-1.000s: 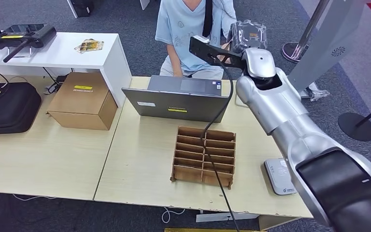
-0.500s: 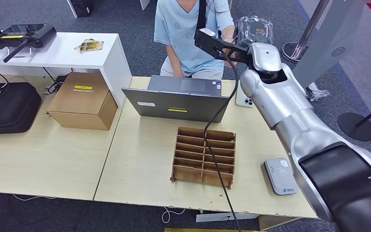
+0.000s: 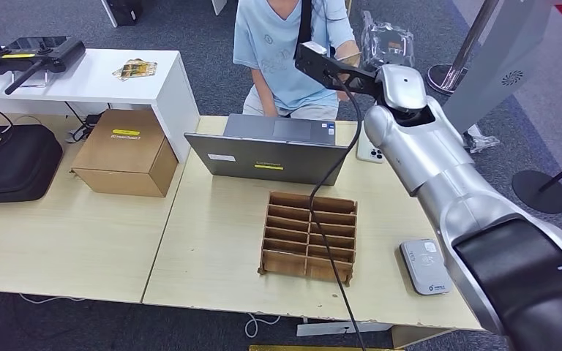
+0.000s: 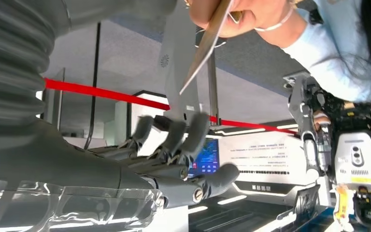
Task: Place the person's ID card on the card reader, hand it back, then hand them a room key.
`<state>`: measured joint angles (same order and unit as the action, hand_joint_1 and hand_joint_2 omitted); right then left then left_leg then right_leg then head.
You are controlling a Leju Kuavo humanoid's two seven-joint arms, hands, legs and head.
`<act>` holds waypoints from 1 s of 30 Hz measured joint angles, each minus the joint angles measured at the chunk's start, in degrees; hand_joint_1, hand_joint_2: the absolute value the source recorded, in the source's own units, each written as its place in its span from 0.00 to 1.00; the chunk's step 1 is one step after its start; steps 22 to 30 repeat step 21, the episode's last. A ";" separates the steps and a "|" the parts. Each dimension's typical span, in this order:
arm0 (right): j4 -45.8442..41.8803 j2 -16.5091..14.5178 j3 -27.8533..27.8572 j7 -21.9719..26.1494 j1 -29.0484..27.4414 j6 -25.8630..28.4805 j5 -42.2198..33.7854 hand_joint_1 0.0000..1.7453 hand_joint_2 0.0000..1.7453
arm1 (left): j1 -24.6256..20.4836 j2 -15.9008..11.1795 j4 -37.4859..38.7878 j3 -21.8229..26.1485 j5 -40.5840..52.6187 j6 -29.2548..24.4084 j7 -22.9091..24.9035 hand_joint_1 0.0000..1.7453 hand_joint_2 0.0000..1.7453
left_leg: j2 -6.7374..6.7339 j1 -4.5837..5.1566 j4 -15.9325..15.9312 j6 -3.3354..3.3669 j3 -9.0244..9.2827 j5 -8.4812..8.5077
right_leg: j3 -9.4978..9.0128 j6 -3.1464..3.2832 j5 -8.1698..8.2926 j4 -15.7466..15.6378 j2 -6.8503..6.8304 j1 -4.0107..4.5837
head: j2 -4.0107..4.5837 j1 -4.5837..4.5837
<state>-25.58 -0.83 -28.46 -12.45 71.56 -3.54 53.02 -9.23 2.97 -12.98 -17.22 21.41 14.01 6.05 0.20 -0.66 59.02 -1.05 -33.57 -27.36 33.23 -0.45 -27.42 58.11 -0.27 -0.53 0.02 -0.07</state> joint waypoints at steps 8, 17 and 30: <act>-4.69 2.09 0.95 1.92 -1.14 19.65 -0.45 0.00 1.00 | 0.19 0.01 0.00 0.00 -0.14 -1.15 -0.66 0.00 0.00 | 0.01 0.00 0.03 0.00 -0.01 0.00 | 0.02 0.00 0.00 -0.02 -0.02 0.00 | 0.00 0.00; -24.56 10.77 5.37 8.97 -17.19 30.86 -8.69 0.00 1.00 | 2.44 -0.03 0.00 0.00 -1.33 -3.16 -1.02 0.00 0.00 | 0.17 0.00 0.05 0.10 -0.01 -0.07 | -0.12 -0.05 -0.02 -0.15 -0.17 0.01 | 0.00 0.02; -38.66 13.17 11.12 13.15 -28.70 22.37 -22.49 0.00 1.00 | 3.55 -0.35 0.02 0.00 -2.61 -3.71 -1.03 0.00 0.00 | 0.22 0.00 0.05 0.15 -0.05 -0.15 | -0.09 -0.06 -0.04 -0.17 -0.22 0.01 | 0.00 0.00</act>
